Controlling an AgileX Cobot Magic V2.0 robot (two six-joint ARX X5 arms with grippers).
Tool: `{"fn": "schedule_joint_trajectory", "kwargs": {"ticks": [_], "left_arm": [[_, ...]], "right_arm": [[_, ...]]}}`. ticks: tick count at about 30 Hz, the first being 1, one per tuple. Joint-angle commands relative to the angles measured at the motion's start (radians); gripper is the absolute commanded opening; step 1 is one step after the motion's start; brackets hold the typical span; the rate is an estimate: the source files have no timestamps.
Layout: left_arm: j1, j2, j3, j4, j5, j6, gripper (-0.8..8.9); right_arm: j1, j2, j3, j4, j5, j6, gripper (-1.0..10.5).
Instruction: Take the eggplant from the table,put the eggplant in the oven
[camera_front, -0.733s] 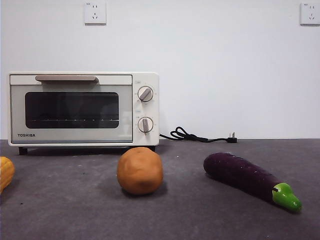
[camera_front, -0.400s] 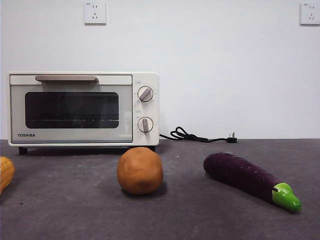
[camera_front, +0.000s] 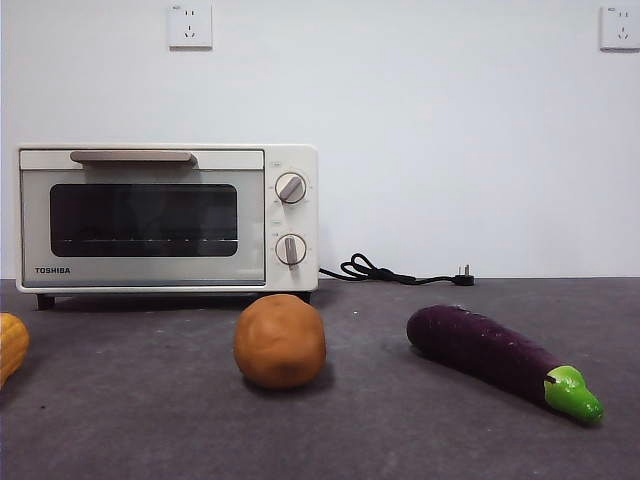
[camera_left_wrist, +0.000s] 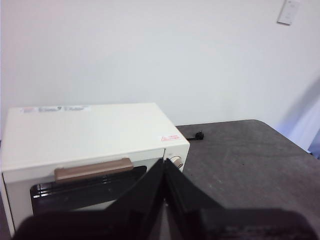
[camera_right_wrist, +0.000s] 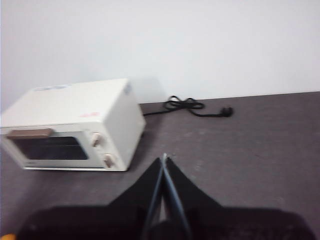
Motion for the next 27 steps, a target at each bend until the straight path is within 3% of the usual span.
{"fn": "schedule_joint_trajectory", "kwargs": {"ticks": [1, 7, 15, 21, 23, 27], "left_arm": [[-0.015, 0.031, 0.075, -0.051, 0.004, 0.049, -0.05], [-0.039, 0.061, 0.132, -0.084, 0.004, 0.058, -0.05], [-0.039, 0.08, 0.132, -0.133, 0.004, 0.083, -0.05], [-0.039, 0.088, 0.132, -0.135, 0.004, 0.083, -0.05], [-0.039, 0.092, 0.132, -0.135, 0.004, 0.083, -0.05], [-0.039, 0.101, 0.132, -0.135, 0.004, 0.083, -0.05]], "right_arm": [[0.0, 0.038, 0.089, -0.042, -0.053, -0.011, -0.1], [0.001, 0.097, 0.196, -0.138, -0.139, -0.011, -0.1], [0.001, 0.122, 0.206, -0.249, -0.215, -0.012, 0.0], [0.006, 0.144, 0.206, -0.374, -0.271, -0.066, 0.1], [0.018, 0.146, 0.206, -0.397, -0.275, -0.068, 1.0], [0.051, 0.158, 0.206, -0.442, -0.306, -0.071, 3.8]]}}
